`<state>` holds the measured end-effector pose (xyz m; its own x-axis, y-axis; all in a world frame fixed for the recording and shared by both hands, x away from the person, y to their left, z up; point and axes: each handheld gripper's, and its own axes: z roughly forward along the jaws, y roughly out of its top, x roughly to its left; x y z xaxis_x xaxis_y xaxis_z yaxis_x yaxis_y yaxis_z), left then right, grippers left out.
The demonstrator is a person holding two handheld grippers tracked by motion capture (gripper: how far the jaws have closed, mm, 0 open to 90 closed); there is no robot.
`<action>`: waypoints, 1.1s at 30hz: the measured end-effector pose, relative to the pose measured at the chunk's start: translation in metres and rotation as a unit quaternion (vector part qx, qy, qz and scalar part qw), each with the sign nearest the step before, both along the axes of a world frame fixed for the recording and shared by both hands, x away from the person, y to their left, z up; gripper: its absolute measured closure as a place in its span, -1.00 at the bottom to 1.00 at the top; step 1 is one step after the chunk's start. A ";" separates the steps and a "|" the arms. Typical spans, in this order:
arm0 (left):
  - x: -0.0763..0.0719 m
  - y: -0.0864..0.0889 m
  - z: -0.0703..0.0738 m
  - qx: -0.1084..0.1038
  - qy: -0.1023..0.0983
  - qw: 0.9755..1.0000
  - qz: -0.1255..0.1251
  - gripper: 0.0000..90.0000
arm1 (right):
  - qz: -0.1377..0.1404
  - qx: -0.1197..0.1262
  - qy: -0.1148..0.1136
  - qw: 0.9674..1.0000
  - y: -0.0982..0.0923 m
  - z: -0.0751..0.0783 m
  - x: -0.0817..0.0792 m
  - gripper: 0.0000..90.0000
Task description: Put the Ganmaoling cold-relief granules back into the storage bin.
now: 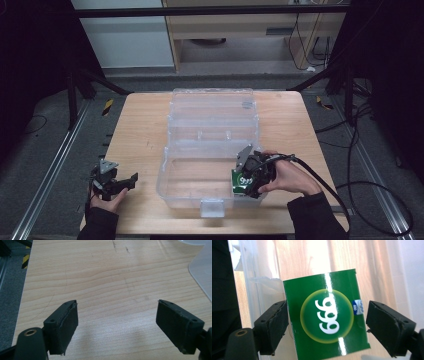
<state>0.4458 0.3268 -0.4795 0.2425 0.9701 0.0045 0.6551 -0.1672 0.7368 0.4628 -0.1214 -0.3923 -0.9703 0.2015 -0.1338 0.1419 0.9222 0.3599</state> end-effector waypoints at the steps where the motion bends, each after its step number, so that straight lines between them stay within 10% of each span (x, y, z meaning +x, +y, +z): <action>1: 0.000 0.000 0.000 0.000 0.000 1.000 0.000 -0.62 | -0.004 0.006 -0.003 1.000 -0.002 0.003 -0.001 -0.63; 7: 0.000 0.000 0.000 0.000 0.000 1.000 0.000 -0.62 | -0.034 0.053 -0.032 0.998 -0.013 0.017 -0.005 -0.69; 17: 0.000 -0.001 0.000 0.000 0.000 1.000 0.000 -0.62 | -0.117 0.151 -0.076 0.979 -0.051 0.025 -0.012 -0.78; 26: 0.000 -0.002 -0.001 0.001 0.001 1.000 0.000 -0.62 | -0.209 0.217 -0.118 0.946 -0.092 0.017 -0.022 -0.88; 33: 0.000 -0.002 0.000 0.001 0.000 1.000 0.000 -0.62 | -0.292 0.265 -0.150 0.907 -0.119 0.011 -0.021 -0.89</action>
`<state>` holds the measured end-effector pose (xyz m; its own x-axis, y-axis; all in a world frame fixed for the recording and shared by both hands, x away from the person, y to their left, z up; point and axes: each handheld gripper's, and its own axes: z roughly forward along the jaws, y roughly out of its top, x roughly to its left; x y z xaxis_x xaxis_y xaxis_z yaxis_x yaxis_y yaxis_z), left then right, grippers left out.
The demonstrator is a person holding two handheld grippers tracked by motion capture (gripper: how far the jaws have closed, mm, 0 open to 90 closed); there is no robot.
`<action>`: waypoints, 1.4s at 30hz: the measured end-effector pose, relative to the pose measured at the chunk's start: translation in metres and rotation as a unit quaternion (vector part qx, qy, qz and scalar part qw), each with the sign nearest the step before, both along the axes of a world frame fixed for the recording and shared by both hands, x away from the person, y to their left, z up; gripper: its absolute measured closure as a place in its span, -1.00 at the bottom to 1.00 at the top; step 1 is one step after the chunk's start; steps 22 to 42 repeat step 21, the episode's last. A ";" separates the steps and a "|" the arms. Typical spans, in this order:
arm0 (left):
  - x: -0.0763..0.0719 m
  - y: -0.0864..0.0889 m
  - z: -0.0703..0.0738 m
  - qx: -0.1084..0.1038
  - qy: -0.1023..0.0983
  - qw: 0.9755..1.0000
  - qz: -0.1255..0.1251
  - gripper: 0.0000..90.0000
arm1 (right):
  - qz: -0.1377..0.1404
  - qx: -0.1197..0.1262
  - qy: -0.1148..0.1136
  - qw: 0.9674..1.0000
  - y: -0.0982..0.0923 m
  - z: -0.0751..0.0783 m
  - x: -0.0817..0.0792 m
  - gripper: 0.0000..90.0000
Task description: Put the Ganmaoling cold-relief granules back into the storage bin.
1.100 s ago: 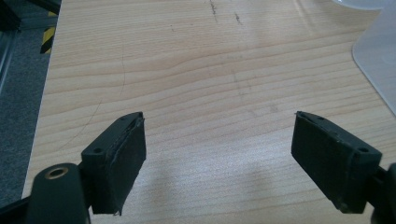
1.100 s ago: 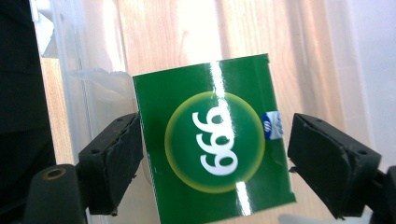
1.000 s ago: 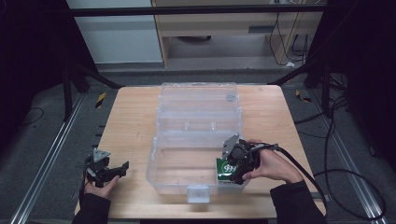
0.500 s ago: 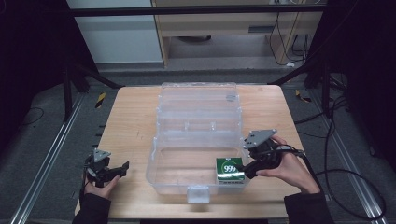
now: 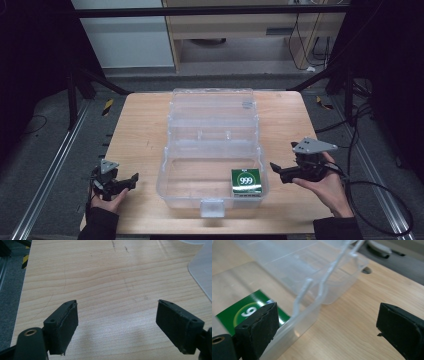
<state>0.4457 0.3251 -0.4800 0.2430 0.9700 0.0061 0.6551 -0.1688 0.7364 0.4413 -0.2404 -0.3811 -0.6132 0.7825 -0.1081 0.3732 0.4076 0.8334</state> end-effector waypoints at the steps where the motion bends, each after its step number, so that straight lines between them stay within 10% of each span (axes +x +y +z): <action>1: 0.000 0.000 0.000 0.000 0.000 1.000 0.000 -0.62 | 0.000 0.000 0.000 1.000 0.000 0.000 0.000 -0.89; 9: 0.000 0.000 0.000 -0.001 -0.001 1.000 -0.002 -0.62 | -0.069 0.026 -0.001 0.997 -0.020 -0.020 0.002 -0.91; 20: 0.001 0.000 -0.002 0.001 0.000 1.000 -0.003 -0.62 | -0.163 0.044 0.017 0.986 -0.048 -0.062 0.015 -0.92; 42: 0.001 0.000 -0.002 0.001 0.000 1.000 -0.003 -0.62 | -0.163 0.044 0.017 0.986 -0.048 -0.062 0.015 -0.92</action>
